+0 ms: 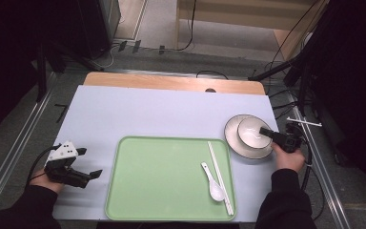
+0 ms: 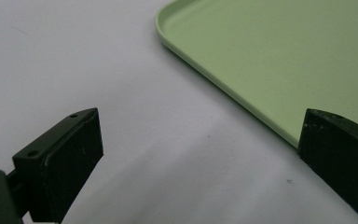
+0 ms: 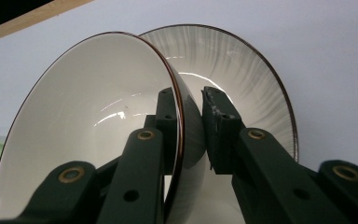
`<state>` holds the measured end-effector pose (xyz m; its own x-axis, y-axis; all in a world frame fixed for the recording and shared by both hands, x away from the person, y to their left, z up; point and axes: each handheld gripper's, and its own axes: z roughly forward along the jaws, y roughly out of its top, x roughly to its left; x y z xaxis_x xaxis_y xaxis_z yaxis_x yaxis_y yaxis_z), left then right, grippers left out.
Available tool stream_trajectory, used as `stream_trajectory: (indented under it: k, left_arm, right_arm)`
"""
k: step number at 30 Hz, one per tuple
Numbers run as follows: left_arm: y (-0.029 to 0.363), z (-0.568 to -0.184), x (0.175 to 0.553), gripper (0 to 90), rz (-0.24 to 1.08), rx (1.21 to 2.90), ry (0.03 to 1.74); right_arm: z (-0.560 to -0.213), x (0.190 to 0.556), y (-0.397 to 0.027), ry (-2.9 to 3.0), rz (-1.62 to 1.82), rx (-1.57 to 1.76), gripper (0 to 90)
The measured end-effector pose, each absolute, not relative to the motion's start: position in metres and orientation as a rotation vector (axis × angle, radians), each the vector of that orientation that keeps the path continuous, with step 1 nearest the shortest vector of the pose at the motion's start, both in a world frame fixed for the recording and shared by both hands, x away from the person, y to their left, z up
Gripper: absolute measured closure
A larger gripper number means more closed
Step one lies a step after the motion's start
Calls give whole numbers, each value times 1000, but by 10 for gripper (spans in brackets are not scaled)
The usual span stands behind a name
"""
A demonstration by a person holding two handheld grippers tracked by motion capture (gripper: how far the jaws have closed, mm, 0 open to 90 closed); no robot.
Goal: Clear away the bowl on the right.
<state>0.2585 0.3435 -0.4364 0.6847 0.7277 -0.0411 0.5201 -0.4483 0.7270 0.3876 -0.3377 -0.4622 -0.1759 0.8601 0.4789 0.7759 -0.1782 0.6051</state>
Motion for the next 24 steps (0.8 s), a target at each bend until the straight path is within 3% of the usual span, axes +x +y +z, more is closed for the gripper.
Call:
stream_trajectory:
  k: [24]
  left_arm:
    - [344,-436,258,0,355,2142,951]
  right_arm:
    - [-433,381,-323,2044,1380,1865,773]
